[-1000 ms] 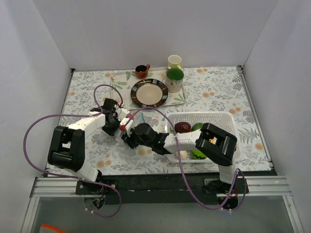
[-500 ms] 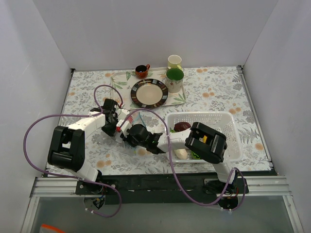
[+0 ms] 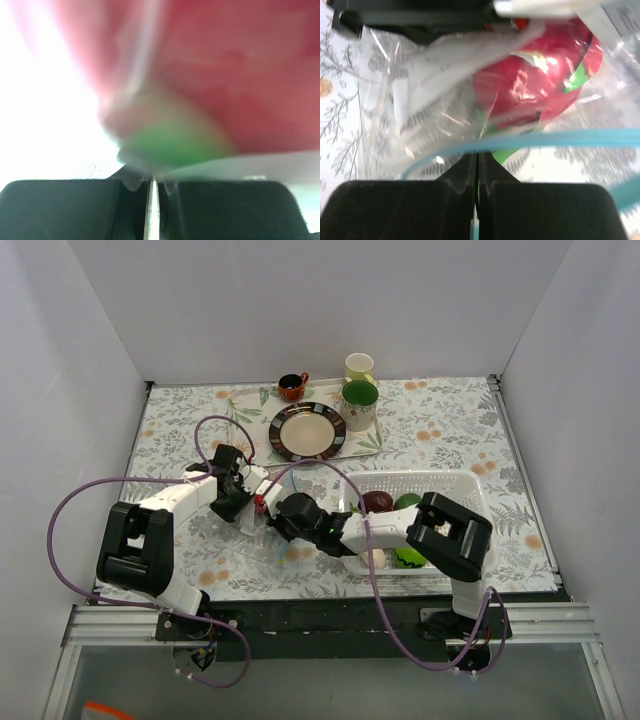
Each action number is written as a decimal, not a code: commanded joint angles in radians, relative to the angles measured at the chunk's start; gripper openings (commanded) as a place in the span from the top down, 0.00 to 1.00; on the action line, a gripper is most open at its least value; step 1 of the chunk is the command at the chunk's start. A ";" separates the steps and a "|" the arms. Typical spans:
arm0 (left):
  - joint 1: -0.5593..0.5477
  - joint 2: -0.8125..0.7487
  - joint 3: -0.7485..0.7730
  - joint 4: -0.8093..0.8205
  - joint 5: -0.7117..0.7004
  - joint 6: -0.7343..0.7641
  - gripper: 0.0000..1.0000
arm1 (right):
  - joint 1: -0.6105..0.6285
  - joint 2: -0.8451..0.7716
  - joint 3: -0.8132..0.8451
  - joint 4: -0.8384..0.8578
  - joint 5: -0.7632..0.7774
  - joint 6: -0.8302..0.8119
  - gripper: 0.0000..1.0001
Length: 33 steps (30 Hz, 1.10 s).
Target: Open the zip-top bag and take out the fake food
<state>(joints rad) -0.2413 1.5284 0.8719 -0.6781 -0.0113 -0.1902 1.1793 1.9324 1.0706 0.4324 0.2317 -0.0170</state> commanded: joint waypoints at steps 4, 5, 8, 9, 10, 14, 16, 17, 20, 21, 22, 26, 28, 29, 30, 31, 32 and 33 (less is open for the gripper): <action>0.005 -0.016 -0.021 0.034 -0.026 0.005 1.00 | 0.006 -0.251 -0.098 -0.090 -0.037 0.075 0.99; 0.005 -0.014 -0.021 0.034 -0.026 0.006 1.00 | 0.005 -0.265 -0.106 -0.112 -0.070 0.083 0.99; 0.005 -0.011 -0.021 0.041 -0.032 0.005 1.00 | 0.005 -0.320 -0.124 -0.178 -0.135 0.121 0.99; 0.007 -0.008 -0.019 0.043 -0.030 0.003 1.00 | 0.006 -0.349 -0.127 -0.194 -0.149 0.135 0.99; 0.007 -0.005 -0.016 0.040 -0.029 0.000 1.00 | 0.006 -0.364 -0.130 -0.234 -0.161 0.138 0.99; 0.007 0.006 -0.008 0.040 -0.013 -0.014 1.00 | 0.006 -0.440 -0.123 -0.349 -0.224 0.147 0.99; 0.007 0.012 -0.005 0.040 -0.004 -0.018 1.00 | 0.005 -0.483 -0.104 -0.386 -0.253 0.150 0.99; 0.007 0.015 0.001 0.038 -0.001 -0.021 1.00 | 0.005 -0.495 -0.097 -0.408 -0.262 0.153 0.99; 0.007 0.021 0.016 0.028 0.005 -0.026 1.00 | 0.006 -0.549 -0.074 -0.495 -0.278 0.152 0.99; 0.007 0.022 0.019 0.026 0.005 -0.028 1.00 | 0.005 -0.578 -0.072 -0.535 -0.276 0.153 0.99; 0.007 0.019 0.024 0.026 0.005 -0.026 1.00 | 0.003 -0.596 -0.074 -0.550 -0.279 0.157 0.99; 0.005 0.019 0.030 0.020 0.005 -0.026 1.00 | -0.006 -0.699 -0.107 -0.596 -0.359 0.163 0.99; 0.007 0.024 0.030 0.018 0.007 -0.028 1.00 | -0.007 -0.788 -0.145 -0.555 -0.403 0.173 0.99; 0.007 0.026 0.030 0.018 0.010 -0.029 1.00 | -0.012 -0.824 -0.187 -0.534 -0.431 0.180 0.99; 0.005 0.029 0.030 0.017 0.010 -0.031 1.00 | -0.017 -0.896 -0.213 -0.515 -0.442 0.193 0.99; 0.005 0.029 0.030 0.017 0.010 -0.032 1.00 | -0.023 -0.930 -0.231 -0.485 -0.445 0.196 0.99; 0.005 0.029 0.030 0.014 0.010 -0.032 1.00 | -0.036 -0.961 -0.241 -0.497 -0.389 0.201 0.99; 0.005 0.029 0.033 0.014 0.010 -0.032 1.00 | -0.044 -1.015 -0.242 -0.515 -0.352 0.206 0.99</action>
<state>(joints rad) -0.2390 1.5509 0.8742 -0.6556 -0.0147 -0.2150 1.1641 1.0729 0.8459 -0.1806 -0.1410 0.1646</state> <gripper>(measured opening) 0.010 0.032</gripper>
